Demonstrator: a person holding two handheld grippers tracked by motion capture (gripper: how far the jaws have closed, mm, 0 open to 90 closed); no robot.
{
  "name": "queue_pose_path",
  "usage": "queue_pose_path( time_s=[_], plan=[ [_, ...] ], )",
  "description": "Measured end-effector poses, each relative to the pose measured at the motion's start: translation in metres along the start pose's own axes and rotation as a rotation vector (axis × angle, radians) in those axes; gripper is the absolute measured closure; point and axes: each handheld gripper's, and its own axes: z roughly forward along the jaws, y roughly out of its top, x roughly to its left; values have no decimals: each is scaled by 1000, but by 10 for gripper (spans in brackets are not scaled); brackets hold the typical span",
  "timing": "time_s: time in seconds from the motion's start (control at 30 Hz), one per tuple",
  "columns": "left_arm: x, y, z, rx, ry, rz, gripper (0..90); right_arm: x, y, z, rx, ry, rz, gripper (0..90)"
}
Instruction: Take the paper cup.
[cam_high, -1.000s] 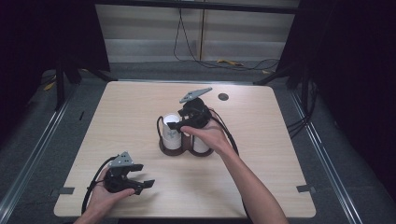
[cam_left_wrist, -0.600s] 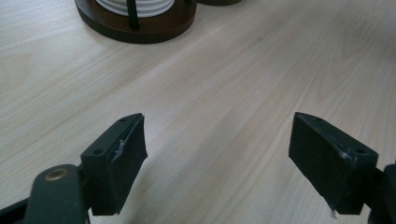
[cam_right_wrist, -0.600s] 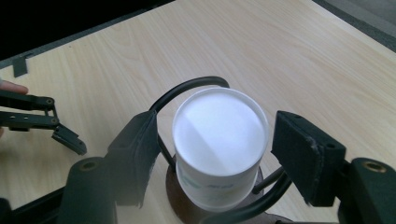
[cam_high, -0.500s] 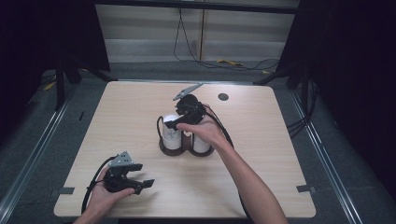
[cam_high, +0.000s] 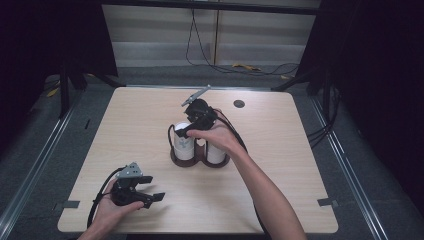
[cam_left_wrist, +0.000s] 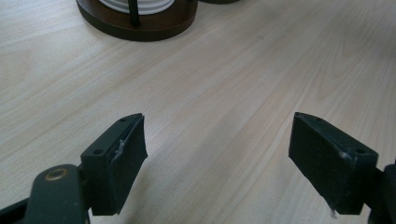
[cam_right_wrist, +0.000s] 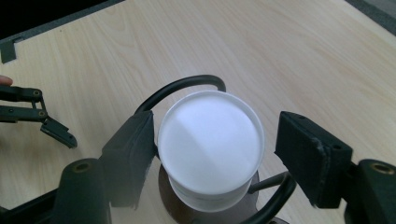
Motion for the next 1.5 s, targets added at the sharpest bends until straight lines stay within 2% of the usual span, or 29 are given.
queue_pose_path(
  time_s=[0.17,0.4,0.57,0.87,1.07,1.5],
  plan=[
    [0,0,0,2,1,-2,189,-1,-1,4,24,15,1,289],
    [1,0,0,1,2,-3,189,1,2,11,67,26,-25,291],
    [1,0,-1,0,4,-4,189,2,4,13,92,6,-43,333],
    [2,0,-2,0,11,-7,189,1,3,15,129,11,-33,343],
    [2,0,-2,-4,11,-8,189,0,3,12,127,9,-31,348],
    [2,0,-2,0,11,-7,189,2,5,5,103,-1,-56,360]
  ],
)
